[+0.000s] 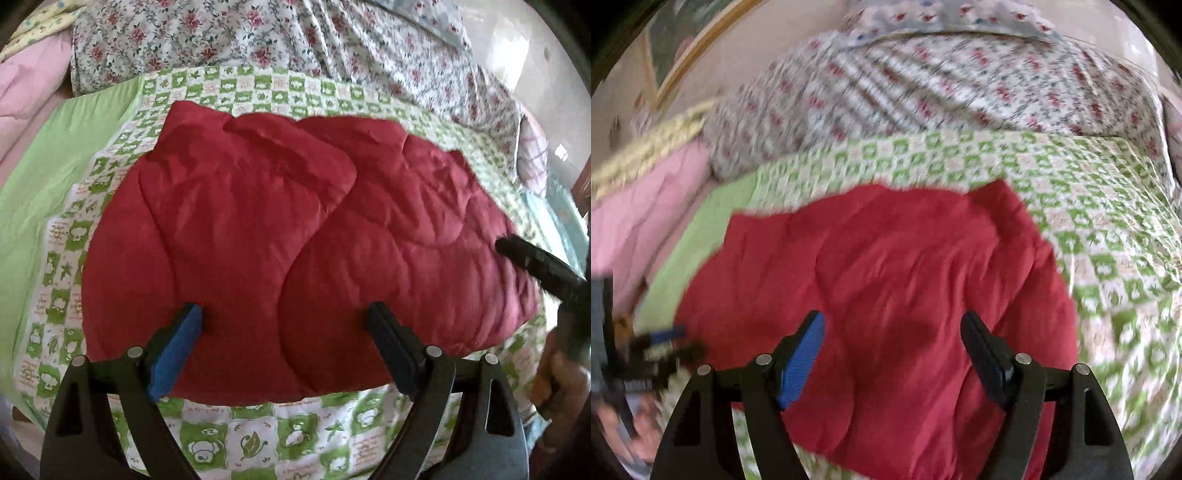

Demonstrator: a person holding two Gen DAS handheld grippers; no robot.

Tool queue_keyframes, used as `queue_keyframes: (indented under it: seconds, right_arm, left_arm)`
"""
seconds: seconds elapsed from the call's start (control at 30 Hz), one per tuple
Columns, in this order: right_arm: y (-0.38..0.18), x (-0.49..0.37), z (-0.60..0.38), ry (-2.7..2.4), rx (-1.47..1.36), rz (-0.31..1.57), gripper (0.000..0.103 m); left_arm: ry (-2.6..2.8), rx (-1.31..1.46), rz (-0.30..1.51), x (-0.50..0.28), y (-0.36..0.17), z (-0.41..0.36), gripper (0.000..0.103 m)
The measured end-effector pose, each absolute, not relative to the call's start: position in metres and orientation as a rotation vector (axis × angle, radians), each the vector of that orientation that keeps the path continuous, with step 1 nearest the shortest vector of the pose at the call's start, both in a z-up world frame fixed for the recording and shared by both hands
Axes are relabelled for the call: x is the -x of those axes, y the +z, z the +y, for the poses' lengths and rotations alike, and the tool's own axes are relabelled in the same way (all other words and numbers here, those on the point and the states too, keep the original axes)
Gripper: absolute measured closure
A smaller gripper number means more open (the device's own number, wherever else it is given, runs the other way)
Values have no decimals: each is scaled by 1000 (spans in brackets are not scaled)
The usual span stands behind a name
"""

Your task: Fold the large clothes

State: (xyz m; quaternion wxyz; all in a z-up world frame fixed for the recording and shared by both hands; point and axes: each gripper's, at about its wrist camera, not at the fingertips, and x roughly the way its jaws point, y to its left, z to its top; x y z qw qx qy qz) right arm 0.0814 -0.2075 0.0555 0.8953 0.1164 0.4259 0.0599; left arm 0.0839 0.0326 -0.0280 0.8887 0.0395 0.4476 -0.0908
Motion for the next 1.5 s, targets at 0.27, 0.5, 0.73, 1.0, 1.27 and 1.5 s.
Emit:
queue_keyframes:
  seconds: [0.27, 0.5, 0.73, 1.0, 1.27, 1.5]
  right_arm:
    - [17, -61, -221, 36, -269, 919, 25]
    - [16, -56, -218, 27, -264, 912, 25]
    - [14, -58, -216, 20, -251, 919, 24]
    - [14, -56, -216, 15, -254, 924, 24]
    - [38, -48, -214, 4, -254, 891, 24]
    - [59, -82, -184, 122, -175, 887, 23]
  left_arm:
    - [-172, -137, 937, -91, -56, 31, 2]
    - [-153, -166, 911, -93, -65, 28, 0]
    - [-133, -168, 907, -90, -63, 27, 0]
    - [-171, -90, 869, -75, -36, 40, 0]
    - [-141, -92, 903, -108, -38, 53, 0]
    - [-134, -125, 926, -116, -47, 45, 0]
